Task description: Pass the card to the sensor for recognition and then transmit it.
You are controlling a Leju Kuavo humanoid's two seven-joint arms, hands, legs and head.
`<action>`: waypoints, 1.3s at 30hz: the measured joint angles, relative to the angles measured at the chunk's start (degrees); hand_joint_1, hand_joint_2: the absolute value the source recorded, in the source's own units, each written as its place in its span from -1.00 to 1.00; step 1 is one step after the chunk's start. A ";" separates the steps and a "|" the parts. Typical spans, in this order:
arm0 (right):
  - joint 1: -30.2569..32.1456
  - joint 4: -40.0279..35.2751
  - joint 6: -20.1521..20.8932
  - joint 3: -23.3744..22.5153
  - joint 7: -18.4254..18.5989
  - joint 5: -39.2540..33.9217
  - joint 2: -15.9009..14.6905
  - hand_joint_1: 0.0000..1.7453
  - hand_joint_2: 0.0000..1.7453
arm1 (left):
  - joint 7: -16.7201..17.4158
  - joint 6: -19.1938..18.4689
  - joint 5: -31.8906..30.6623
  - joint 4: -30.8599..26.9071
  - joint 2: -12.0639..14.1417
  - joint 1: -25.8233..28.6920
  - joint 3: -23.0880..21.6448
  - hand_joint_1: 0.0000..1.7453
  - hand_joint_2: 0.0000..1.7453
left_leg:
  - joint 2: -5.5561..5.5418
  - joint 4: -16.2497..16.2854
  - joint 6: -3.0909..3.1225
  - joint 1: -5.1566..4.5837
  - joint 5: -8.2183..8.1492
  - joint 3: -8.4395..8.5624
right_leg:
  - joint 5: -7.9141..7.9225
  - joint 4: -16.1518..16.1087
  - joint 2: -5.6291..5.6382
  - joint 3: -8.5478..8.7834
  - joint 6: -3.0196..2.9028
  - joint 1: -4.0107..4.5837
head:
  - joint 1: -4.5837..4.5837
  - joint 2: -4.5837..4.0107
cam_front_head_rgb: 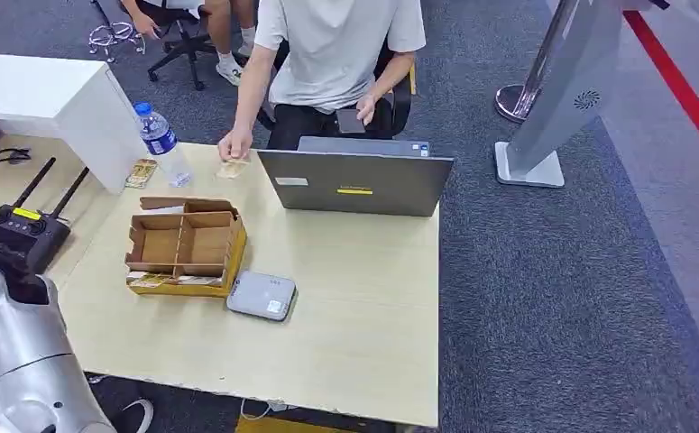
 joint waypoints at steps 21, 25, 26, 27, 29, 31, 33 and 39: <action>0.72 0.02 0.15 0.00 1.22 1.33 0.28 -1.00 1.00 | 27.45 7.48 -47.23 37.11 7.45 -20.69 -36.64 -1.00 1.00 | 0.17 0.02 0.07 -0.02 0.34 -0.47 | 0.39 0.02 0.17 -0.45 -0.01 -0.01 | 0.02 0.00; 0.82 0.09 0.17 0.00 1.22 1.84 0.28 -1.00 1.00 | 27.45 6.98 -46.73 38.62 7.67 -21.20 -37.15 1.00 1.00 | 0.17 0.02 0.07 -0.02 0.34 -0.48 | 0.40 0.02 0.17 -0.46 -0.01 -0.01 | 0.00 0.00; 0.85 0.09 0.17 0.00 1.22 1.90 0.28 -1.00 1.00 | 27.34 6.54 -46.57 38.99 7.71 -21.32 -37.17 1.00 1.00 | 0.17 0.02 0.07 -0.02 0.34 -0.48 | 0.40 0.02 0.17 -0.46 -0.01 -0.01 | 0.00 0.00; 0.88 0.09 0.20 0.00 1.22 1.88 0.28 -1.00 1.00 | 27.19 6.12 -46.40 39.30 7.74 -21.44 -37.19 1.00 1.00 | 0.17 0.02 0.07 -0.02 0.34 -0.48 | 0.40 0.02 0.16 -0.45 -0.01 -0.01 | 0.02 0.00; 0.88 0.09 0.26 0.00 1.22 1.90 0.28 -1.00 1.00 | 26.62 5.80 -46.07 40.00 7.91 -21.63 -37.26 1.00 1.00 | 0.17 0.02 0.07 -0.02 0.34 -0.48 | 0.40 0.02 0.16 -0.45 -0.01 -0.01 | 0.00 0.00; 0.89 0.11 0.28 0.00 1.22 1.92 0.28 -1.00 1.00 | 26.23 5.64 -45.72 40.63 7.93 -21.85 -37.30 1.00 1.00 | 0.17 0.02 0.07 -0.02 0.34 -0.49 | 0.40 0.02 0.16 -0.45 -0.01 -0.01 | 0.02 0.00; 0.89 0.13 0.33 0.00 1.22 1.92 0.28 -1.00 1.00 | 26.05 5.62 -45.29 41.00 7.93 -21.97 -37.32 1.00 1.00 | 0.17 0.02 0.07 -0.02 0.34 -0.49 | 0.40 0.02 0.16 -0.45 -0.01 -0.01 | 0.02 0.00; 0.89 0.13 0.35 0.00 1.22 1.97 0.28 -1.00 1.00 | 25.02 4.75 -44.06 41.86 8.00 -22.39 -37.32 1.00 1.00 | 0.16 0.02 0.07 -0.02 0.34 -0.50 | 0.40 0.02 0.15 -0.45 -0.01 -0.01 | 0.02 0.00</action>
